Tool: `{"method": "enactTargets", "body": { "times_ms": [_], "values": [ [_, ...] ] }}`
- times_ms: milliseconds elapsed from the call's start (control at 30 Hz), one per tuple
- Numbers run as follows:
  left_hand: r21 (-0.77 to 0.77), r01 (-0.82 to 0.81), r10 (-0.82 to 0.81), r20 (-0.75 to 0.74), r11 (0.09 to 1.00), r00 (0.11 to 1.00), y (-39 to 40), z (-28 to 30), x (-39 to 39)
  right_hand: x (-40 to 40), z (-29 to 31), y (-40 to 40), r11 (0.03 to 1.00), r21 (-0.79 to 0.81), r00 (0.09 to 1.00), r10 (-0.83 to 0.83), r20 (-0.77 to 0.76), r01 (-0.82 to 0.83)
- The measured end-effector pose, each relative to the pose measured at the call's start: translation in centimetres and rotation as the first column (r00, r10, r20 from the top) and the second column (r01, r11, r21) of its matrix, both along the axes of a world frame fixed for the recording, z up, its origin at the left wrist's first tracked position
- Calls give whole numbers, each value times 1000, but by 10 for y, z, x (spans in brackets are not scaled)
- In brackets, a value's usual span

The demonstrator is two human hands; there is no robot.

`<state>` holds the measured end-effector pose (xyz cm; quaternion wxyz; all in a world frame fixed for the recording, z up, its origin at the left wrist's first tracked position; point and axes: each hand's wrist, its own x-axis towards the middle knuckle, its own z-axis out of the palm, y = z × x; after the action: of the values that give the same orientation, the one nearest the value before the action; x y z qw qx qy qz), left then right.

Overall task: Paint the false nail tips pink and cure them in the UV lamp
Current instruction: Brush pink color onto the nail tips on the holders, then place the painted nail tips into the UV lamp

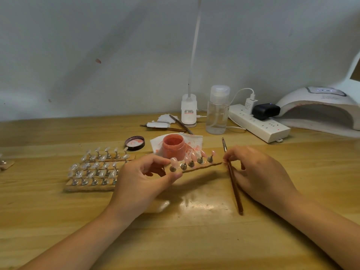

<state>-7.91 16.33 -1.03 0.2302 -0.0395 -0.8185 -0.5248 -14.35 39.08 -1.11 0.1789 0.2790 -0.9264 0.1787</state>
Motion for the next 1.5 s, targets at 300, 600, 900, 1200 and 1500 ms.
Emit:
{"method": "enactTargets", "body": {
  "times_ms": [300,600,900,1200,1500],
  "values": [
    [47,-53,56,-72,998,996,-2,-2,-1,5,9,-5,971,147,969,210,-131,-191],
    [7,-30,31,-67,1000,997,0,1,1,1,19,4,968,190,958,203,-201,-165],
    [62,74,-73,-12,995,997,26,16,-16,-33,55,48,961,-247,770,63,634,124],
    [122,334,-337,0,935,942,119,45,-77,-43,77,133,692,-603,558,339,757,397],
    [270,404,-445,112,874,888,195,46,-132,-44,73,199,378,-760,633,421,650,529]
  ]
}}
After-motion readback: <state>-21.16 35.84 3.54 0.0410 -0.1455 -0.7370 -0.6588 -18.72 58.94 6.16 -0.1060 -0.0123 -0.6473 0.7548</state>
